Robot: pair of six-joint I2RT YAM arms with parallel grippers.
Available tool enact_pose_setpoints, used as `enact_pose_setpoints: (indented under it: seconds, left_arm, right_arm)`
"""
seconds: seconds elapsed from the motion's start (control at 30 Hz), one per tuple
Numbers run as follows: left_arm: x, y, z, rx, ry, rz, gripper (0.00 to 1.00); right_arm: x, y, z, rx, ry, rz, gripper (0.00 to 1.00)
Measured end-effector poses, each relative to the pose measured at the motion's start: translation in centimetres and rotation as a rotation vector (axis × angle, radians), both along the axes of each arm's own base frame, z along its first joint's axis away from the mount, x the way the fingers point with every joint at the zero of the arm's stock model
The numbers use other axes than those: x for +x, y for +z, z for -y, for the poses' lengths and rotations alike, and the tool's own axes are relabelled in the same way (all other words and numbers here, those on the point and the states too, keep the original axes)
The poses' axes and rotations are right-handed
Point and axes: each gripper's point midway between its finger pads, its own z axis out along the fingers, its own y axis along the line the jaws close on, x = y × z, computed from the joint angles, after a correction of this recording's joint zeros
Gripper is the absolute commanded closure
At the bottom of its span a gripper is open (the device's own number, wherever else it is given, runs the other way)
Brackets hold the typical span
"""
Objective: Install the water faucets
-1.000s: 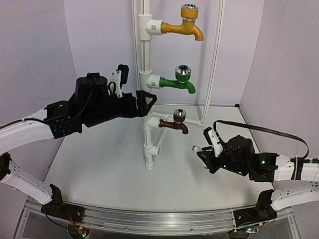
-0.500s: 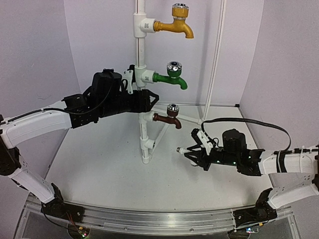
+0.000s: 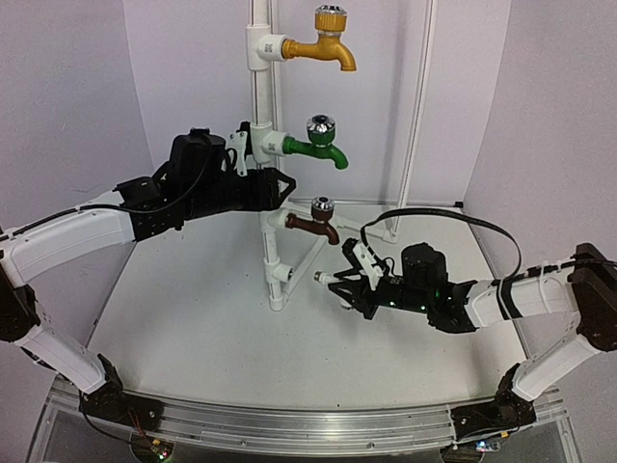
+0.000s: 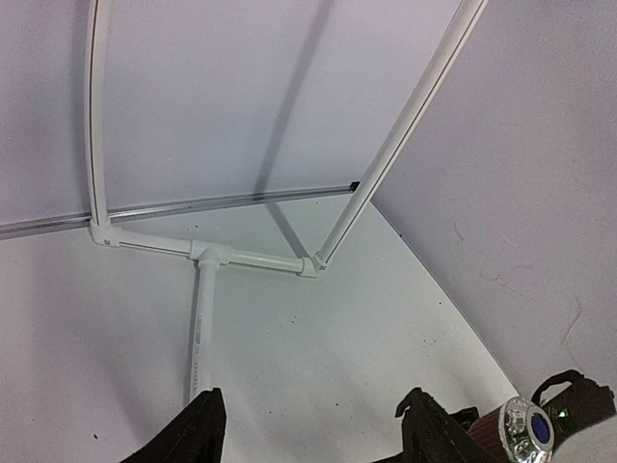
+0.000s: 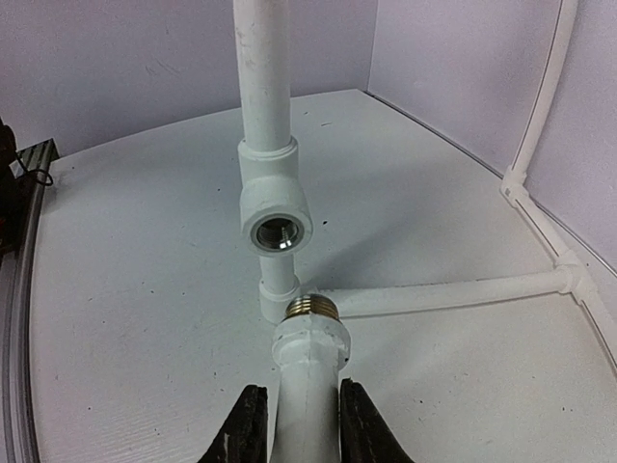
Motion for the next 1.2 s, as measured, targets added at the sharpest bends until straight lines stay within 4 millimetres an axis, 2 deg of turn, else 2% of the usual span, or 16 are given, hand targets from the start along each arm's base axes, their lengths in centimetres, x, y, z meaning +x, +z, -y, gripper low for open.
enact_pose_setpoints:
  seconds: [0.23, 0.5, 0.73, 1.0, 1.1, 1.2]
  left_arm:
    - [-0.1, -0.1, -0.6, 0.012, -0.002, -0.012, 1.00]
    - [-0.2, -0.3, -1.1, 0.029, 0.001, -0.022, 1.00]
    - [-0.4, -0.4, -1.2, 0.034, 0.002, -0.027, 1.00]
    - [-0.4, -0.4, -1.3, 0.030, 0.003, -0.033, 1.00]
    - [-0.5, -0.5, -1.3, 0.031, 0.003, -0.036, 1.00]
    - [-0.5, -0.5, -1.3, 0.031, 0.000, -0.039, 1.00]
  right_arm:
    - [0.0, -0.7, -0.9, -0.015, -0.027, 0.010, 1.00]
    - [0.0, -0.1, -1.7, -0.026, -0.005, 0.058, 1.00]
    - [-1.1, -0.1, -2.0, -0.096, 0.049, 0.223, 1.00]
    - [-0.9, -0.4, -1.3, -0.260, 0.047, 0.515, 1.00]
    - [-0.5, 0.2, -1.9, -0.311, 0.030, 0.666, 1.00]
    - [-0.3, -0.6, -2.3, -0.381, 0.039, 0.760, 1.00]
